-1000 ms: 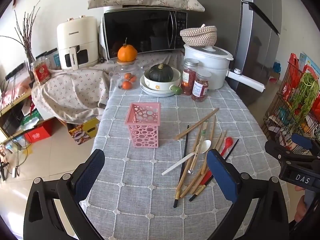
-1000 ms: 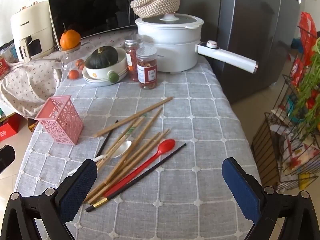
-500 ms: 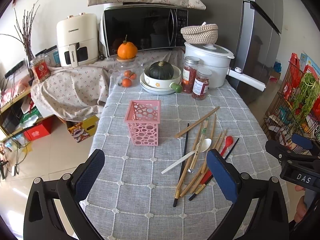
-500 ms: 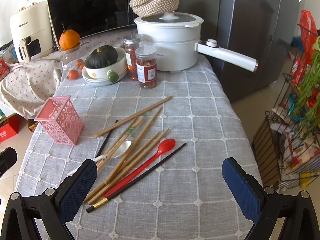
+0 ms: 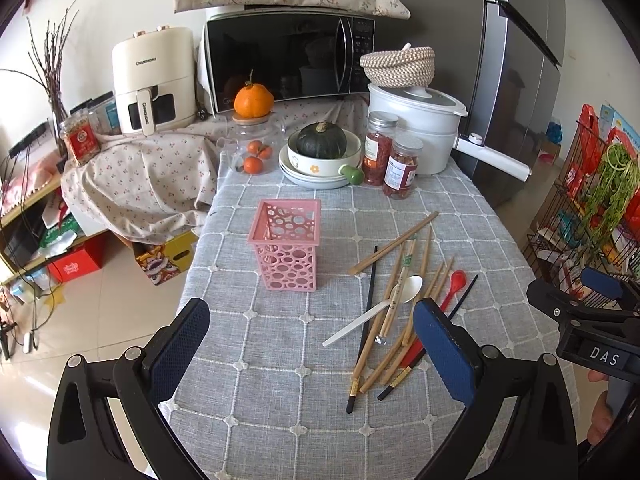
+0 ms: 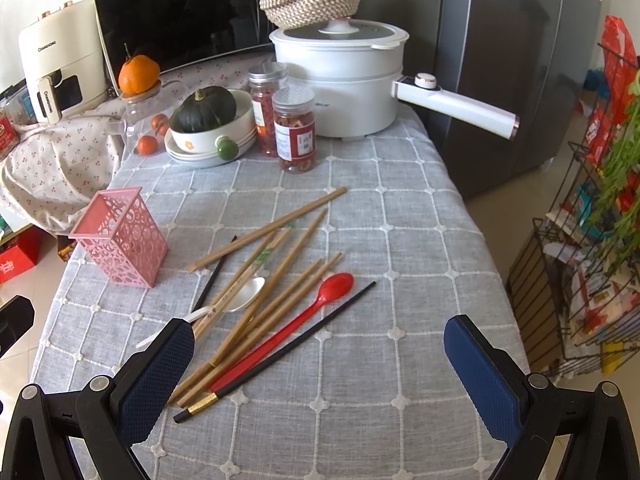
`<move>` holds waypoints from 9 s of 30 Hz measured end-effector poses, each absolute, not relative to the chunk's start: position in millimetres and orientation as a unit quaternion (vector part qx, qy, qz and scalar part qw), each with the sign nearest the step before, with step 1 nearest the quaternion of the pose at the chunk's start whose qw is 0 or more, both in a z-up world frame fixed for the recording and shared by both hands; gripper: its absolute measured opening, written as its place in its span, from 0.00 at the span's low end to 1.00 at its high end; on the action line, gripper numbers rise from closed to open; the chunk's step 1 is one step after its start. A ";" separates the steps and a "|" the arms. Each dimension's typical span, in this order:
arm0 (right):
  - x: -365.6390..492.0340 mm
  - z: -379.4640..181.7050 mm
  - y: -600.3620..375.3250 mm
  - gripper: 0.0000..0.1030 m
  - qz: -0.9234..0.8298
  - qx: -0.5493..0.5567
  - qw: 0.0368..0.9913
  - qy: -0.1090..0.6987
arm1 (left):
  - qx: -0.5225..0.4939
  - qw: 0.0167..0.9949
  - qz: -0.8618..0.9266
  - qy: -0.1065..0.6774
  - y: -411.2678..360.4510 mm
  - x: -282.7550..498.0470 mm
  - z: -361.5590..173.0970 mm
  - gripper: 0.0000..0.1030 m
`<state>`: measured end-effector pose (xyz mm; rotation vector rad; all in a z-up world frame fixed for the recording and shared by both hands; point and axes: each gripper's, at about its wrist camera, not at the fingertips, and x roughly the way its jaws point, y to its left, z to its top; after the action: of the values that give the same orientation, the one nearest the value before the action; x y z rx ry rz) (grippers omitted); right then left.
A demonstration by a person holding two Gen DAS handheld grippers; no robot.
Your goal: Organize utensils
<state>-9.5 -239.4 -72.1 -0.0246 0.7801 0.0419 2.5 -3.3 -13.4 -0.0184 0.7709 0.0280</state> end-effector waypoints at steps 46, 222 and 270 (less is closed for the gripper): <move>-8.5 -75.9 -237.8 1.00 0.024 -0.009 0.921 0.389 | -0.007 0.926 0.014 0.378 -5.2 0.7 -14.4 1.00; 165.3 -72.0 -106.2 0.12 0.218 0.138 0.946 0.195 | -0.067 0.983 -0.012 0.170 71.5 186.1 -49.3 0.11; 68.2 -138.5 -271.4 0.81 0.034 0.075 0.871 0.484 | -0.008 0.874 -0.158 0.460 -49.8 82.2 -99.8 0.81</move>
<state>68.2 -271.4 -138.5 0.1575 1.0129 0.0709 82.2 -49.8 -99.8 -0.0177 0.9616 -0.3291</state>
